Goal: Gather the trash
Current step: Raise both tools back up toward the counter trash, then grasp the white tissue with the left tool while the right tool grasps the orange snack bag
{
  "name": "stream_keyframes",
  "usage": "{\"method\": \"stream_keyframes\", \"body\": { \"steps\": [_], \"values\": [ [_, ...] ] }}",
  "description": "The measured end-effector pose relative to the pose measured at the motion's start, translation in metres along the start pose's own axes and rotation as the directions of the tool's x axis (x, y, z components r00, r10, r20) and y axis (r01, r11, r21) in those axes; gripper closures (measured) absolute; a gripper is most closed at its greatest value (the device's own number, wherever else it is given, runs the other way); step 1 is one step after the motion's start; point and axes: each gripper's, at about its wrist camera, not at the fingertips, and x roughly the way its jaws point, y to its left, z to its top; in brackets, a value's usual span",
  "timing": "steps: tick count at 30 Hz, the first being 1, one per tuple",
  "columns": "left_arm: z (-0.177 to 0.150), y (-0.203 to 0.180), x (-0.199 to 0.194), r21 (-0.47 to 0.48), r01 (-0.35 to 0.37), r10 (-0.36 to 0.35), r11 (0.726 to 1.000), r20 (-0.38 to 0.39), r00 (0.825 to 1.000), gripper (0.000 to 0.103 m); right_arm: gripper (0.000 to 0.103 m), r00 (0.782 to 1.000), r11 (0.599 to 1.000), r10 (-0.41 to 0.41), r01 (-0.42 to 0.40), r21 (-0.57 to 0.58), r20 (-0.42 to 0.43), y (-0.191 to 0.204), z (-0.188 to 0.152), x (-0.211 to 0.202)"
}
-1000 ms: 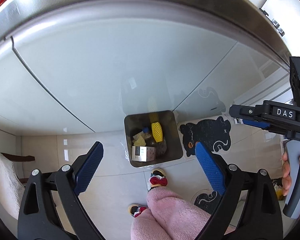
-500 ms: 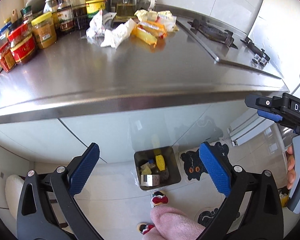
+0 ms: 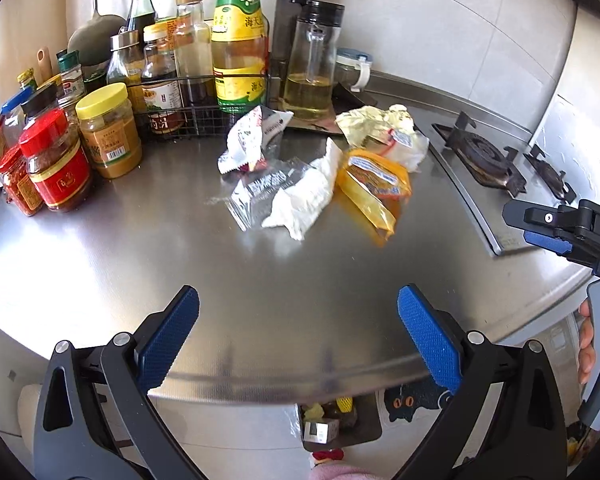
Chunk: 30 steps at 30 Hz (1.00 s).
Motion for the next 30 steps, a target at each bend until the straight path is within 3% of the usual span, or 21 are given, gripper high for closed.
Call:
{"method": "stream_keyframes", "body": {
  "steps": [7, 14, 24, 30],
  "values": [
    [0.037, 0.007, 0.027, -0.001, 0.071, -0.071, 0.997, 0.021, 0.997, 0.025, 0.009, 0.999, 0.999, 0.009, -0.011, -0.044, -0.037, 0.010, 0.042, 0.047],
    [0.051, -0.006, 0.057, 0.053, 0.099, -0.098, 0.994, -0.014, 0.995, 0.029, 0.019, 0.995, 0.998, 0.023, -0.028, -0.050, -0.098, 0.007, 0.058, 0.086],
    [0.051, -0.006, 0.083, 0.051, 0.096, -0.092, 0.994, -0.063, 0.994, 0.033, 0.023, 0.989, 0.997, 0.036, -0.046, -0.068, -0.145, 0.012, 0.068, 0.116],
    [0.050, -0.005, 0.092, 0.048, 0.109, -0.104, 0.993, -0.086, 0.991, 0.051, 0.050, 0.983, 0.994, 0.037, -0.055, -0.097, -0.179, 0.017, 0.068, 0.131]
  ]
}}
